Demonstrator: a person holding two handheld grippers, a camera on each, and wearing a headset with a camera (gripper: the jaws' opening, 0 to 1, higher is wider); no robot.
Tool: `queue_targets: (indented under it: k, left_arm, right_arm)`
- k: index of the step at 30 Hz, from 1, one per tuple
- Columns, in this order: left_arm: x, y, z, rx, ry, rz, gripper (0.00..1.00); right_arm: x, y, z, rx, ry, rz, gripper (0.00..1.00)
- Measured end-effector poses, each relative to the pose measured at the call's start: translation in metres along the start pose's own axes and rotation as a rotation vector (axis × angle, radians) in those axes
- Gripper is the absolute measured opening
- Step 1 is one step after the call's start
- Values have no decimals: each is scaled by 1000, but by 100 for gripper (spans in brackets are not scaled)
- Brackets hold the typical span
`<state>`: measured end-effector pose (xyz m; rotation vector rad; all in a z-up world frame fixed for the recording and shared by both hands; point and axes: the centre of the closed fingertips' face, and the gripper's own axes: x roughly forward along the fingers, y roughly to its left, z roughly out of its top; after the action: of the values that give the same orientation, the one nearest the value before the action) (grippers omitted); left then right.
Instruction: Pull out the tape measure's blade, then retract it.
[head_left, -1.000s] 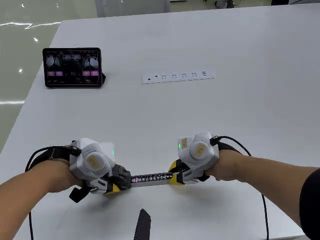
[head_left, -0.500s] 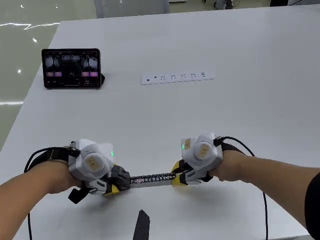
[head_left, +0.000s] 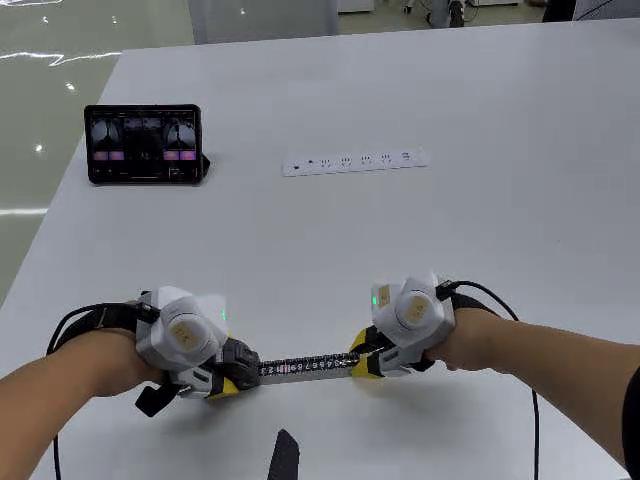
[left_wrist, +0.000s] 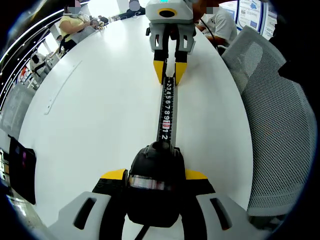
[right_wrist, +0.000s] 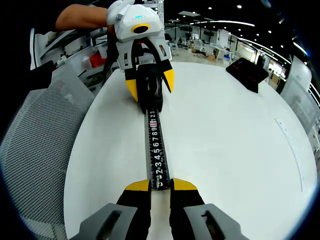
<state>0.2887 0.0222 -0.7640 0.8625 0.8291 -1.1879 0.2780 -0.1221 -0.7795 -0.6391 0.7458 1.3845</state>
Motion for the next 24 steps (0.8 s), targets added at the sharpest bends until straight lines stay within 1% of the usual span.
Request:
queue_targets:
  k: [10, 24]
  left_arm:
    - [0, 0, 0, -1, 0, 1, 36]
    - [0, 1, 1, -3, 1, 2, 36]
  right_arm:
    - [-5, 0, -6, 13, 0, -2, 9]
    - [-13, -4, -14, 13, 10, 0, 10]
